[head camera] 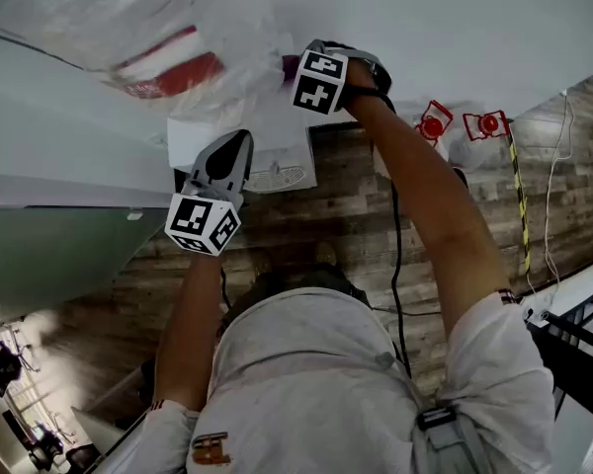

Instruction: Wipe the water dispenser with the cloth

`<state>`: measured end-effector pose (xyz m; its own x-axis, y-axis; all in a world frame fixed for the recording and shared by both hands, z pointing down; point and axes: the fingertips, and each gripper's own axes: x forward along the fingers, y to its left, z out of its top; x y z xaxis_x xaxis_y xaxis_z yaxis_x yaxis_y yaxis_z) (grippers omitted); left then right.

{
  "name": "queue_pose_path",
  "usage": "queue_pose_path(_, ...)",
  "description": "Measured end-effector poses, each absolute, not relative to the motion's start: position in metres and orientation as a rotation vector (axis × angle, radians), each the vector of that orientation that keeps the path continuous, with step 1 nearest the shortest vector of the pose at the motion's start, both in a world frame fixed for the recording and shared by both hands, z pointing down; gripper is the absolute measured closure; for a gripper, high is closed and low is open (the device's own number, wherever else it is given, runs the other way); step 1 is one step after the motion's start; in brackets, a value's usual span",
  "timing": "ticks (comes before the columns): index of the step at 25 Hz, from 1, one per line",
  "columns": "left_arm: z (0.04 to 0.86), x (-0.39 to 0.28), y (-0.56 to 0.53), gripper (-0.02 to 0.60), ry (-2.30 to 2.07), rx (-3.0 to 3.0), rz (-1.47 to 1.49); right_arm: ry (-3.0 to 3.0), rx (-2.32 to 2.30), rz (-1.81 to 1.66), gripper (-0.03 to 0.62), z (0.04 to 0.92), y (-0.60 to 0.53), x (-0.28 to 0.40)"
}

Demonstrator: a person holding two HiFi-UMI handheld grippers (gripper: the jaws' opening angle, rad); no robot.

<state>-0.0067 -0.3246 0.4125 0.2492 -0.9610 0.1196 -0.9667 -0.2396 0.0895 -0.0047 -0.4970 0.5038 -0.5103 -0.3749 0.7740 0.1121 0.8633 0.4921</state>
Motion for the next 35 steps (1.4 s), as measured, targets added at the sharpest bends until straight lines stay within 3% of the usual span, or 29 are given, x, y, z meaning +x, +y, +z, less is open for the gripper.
queue_pose_path(22,0.420,-0.012,-0.347,0.583,-1.844,2.328,0.080,-2.068,0.197,-0.738,0.500,0.503,-0.579,-0.065)
queue_pose_path(35,0.419,-0.014,-0.345,0.583,-1.837,2.349,0.053,-2.085,0.410,-0.809,0.500,0.489,-0.590,-0.044)
